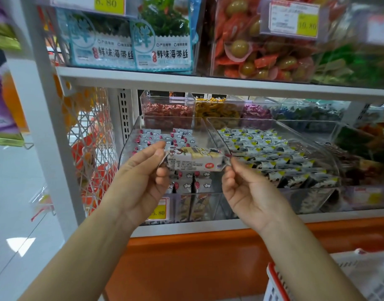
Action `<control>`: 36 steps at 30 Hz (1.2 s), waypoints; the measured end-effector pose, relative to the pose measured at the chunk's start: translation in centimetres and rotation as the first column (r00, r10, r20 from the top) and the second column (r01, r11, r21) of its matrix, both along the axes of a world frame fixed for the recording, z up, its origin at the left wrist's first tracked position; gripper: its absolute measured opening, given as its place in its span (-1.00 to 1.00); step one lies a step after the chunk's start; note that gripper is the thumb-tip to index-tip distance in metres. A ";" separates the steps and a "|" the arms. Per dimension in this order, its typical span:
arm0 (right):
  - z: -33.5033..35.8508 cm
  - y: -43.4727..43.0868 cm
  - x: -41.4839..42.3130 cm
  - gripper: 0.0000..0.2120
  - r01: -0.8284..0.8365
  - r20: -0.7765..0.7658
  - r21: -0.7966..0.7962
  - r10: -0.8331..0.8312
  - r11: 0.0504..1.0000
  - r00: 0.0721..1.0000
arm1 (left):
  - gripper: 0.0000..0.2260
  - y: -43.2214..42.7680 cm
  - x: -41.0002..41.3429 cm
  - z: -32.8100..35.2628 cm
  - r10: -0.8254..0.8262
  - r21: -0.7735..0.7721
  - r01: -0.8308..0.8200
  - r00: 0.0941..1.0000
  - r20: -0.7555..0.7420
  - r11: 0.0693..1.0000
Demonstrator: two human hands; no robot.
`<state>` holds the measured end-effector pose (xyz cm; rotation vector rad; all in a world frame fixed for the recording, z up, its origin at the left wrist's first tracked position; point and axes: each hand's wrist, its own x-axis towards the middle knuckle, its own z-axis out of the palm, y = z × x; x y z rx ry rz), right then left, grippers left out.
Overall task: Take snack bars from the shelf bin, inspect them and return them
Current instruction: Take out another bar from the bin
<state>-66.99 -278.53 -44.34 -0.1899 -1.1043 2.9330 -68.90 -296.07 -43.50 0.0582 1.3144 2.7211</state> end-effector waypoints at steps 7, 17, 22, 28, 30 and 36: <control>-0.4 0.5 0.2 -0.91 0.241 -0.258 0.375 -0.149 0.895 0.954 | -0.84 -0.6 0.3 -0.3 -0.069 -0.185 0.056 0.996 -0.065 0.981; -0.9 0.7 0.0 -0.94 0.384 -0.431 0.617 -0.112 0.687 0.895 | -0.73 -0.5 0.8 -0.4 -0.069 -0.473 -0.114 0.934 -0.352 0.873; -1.2 0.4 -0.2 -0.72 0.400 -0.458 0.680 -0.071 0.614 0.886 | -0.77 -0.4 0.9 -0.6 -0.044 -0.624 -0.256 0.905 -0.423 0.738; -0.5 1.2 0.0 -0.89 0.415 -0.459 0.733 -0.058 0.538 0.886 | -0.75 -0.6 0.9 -0.4 -0.122 -0.720 -0.266 0.891 -0.438 0.641; -0.3 1.5 -0.1 -0.90 0.411 -0.455 0.752 -0.045 0.516 0.889 | -0.76 -0.6 1.0 -0.2 -0.164 -0.746 -0.283 0.871 -0.463 0.602; -0.3 1.5 0.0 -0.85 0.495 -0.515 0.800 -0.036 0.339 0.857 | -0.87 0.0 1.2 -0.2 -0.228 -0.808 -0.293 0.860 -0.456 0.511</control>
